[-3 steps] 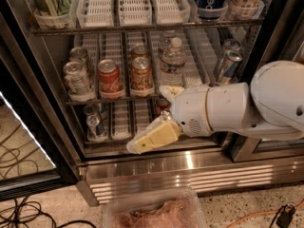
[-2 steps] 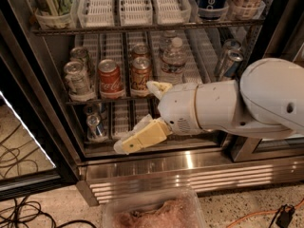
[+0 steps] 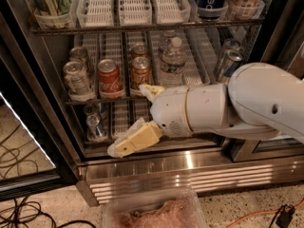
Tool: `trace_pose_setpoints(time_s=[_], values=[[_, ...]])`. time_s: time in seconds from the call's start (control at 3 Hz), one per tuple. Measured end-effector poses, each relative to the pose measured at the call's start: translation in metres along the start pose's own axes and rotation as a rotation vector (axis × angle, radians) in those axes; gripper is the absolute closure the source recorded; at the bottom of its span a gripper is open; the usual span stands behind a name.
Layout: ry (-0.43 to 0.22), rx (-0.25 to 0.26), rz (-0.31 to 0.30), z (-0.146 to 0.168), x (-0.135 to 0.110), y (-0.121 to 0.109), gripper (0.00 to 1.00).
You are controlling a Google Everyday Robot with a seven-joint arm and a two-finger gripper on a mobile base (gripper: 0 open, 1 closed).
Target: Pick coke can from middle shelf of fridge
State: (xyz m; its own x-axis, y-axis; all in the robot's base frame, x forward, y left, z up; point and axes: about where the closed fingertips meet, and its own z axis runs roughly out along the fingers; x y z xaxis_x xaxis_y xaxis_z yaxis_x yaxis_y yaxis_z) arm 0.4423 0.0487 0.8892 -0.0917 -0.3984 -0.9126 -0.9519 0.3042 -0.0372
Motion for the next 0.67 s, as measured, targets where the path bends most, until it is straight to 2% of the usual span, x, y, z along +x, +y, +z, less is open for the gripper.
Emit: trace_pose_setpoints(time_s=[0.33, 0.67], values=[[-0.038, -0.029, 0.010, 0.032, 0.012, 0.009, 0.00], [-0.074, 0.007, 0.034, 0.060, 0.026, 0.011, 0.00]])
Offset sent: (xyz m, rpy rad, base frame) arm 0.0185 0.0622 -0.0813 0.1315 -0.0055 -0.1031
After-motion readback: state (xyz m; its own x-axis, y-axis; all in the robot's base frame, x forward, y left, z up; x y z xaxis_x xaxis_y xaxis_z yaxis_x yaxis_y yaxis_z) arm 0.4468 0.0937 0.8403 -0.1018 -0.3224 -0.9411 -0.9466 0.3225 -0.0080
